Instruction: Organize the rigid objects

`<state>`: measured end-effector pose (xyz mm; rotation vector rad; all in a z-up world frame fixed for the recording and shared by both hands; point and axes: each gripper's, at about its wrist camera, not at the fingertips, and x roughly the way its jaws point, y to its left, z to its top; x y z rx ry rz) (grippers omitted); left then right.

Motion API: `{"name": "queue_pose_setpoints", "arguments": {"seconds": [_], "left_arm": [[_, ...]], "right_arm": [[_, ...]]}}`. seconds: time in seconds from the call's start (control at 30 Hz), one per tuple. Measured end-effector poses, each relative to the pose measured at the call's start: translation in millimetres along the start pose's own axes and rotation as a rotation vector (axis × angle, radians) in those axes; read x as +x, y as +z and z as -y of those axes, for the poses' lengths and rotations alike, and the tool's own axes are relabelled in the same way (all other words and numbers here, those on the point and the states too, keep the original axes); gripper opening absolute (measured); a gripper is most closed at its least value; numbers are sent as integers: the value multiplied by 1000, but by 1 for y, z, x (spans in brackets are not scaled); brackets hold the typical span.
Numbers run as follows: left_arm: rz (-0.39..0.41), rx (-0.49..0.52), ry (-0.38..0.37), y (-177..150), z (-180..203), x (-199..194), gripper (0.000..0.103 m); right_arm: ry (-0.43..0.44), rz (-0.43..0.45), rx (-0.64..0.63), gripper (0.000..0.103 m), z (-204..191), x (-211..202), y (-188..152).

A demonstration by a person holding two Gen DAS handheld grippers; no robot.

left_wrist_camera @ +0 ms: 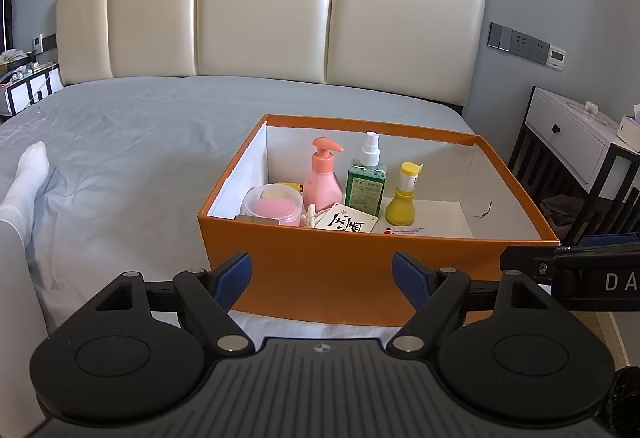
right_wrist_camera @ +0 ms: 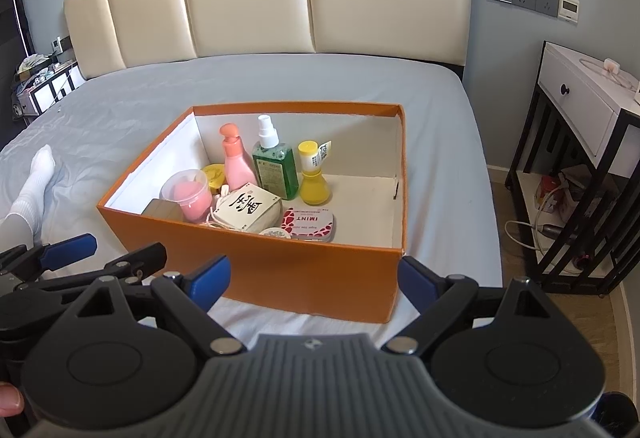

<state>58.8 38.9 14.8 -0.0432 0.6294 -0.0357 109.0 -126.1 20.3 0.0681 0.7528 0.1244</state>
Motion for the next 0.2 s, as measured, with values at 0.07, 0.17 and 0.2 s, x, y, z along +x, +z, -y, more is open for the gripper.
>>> {"name": "queue_pose_setpoints", "arguments": {"seconds": [0.07, 0.17, 0.2], "left_arm": [[-2, 0, -3, 0, -1, 0, 94], [-1, -6, 0, 0, -1, 0, 94], [-1, -6, 4, 0, 0, 0, 94]], "right_arm": [[1, 0, 2, 89, 0, 0, 0], [1, -1, 2, 89, 0, 0, 0], [2, -1, 2, 89, 0, 0, 0]]}}
